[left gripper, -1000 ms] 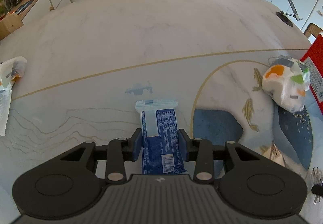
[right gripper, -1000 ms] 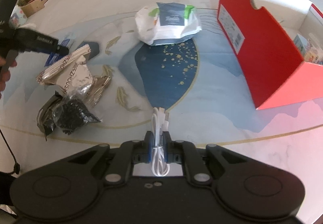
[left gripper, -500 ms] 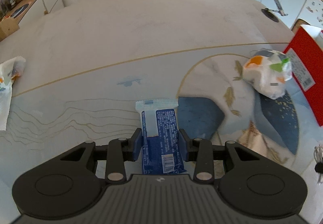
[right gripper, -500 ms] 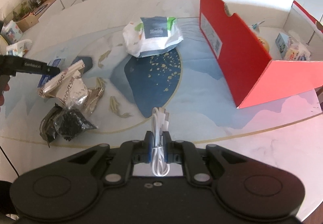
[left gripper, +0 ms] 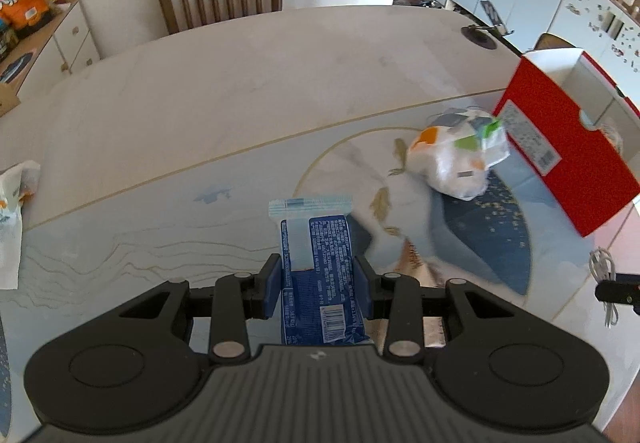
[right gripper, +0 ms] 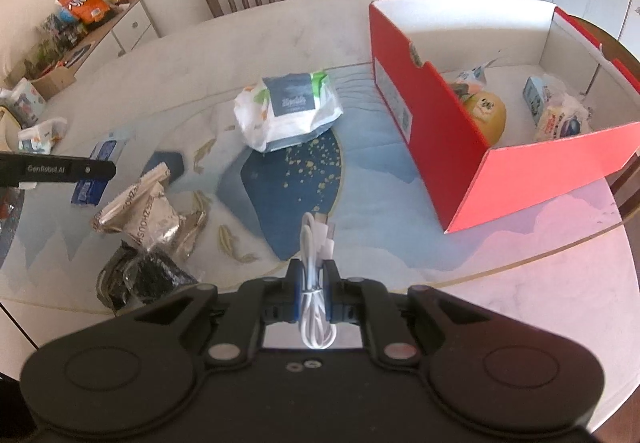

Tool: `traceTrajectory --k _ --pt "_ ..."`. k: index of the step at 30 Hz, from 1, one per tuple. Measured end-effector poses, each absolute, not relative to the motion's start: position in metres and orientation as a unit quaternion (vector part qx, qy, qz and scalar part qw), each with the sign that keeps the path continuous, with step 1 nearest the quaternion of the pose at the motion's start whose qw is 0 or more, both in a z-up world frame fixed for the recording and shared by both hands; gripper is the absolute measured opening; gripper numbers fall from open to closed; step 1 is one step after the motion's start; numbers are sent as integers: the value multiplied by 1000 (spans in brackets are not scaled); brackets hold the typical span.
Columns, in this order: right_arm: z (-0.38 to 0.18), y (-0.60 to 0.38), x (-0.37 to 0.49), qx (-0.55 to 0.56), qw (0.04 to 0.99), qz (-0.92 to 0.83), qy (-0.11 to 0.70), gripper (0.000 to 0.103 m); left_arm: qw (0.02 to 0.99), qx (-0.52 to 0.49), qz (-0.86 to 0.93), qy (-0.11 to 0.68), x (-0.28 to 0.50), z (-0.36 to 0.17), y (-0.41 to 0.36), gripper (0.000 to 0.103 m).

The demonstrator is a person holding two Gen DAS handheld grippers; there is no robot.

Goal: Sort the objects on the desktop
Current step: 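Carry the snack bar with left tool while right tool carries the cable to the shoebox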

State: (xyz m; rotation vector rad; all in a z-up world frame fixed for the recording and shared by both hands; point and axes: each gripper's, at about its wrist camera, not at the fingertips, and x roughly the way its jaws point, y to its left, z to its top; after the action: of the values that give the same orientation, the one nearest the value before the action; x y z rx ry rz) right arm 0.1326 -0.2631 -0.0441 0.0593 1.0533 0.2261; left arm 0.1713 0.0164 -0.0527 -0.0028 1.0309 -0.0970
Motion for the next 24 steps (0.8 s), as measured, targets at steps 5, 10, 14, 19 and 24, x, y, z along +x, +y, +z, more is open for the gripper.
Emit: traceTrajectory --k 5,10,14,19,24 --pt "-34 -271 135 42 861 106 495 9 869 7 -60 491 165 -40 3 36" --pt "-20 -281 138 49 868 102 483 9 869 16 -78 489 162 -26 -10 36" --pt "-9 -289 140 55 874 99 472 9 869 21 -96 484 161 -15 -21 36" --pt "4 -301 144 63 882 95 458 9 872 28 -120 474 161 -2 -40 36" --pt "14 -313 147 72 887 92 447 9 874 36 -140 463 163 11 -59 36"
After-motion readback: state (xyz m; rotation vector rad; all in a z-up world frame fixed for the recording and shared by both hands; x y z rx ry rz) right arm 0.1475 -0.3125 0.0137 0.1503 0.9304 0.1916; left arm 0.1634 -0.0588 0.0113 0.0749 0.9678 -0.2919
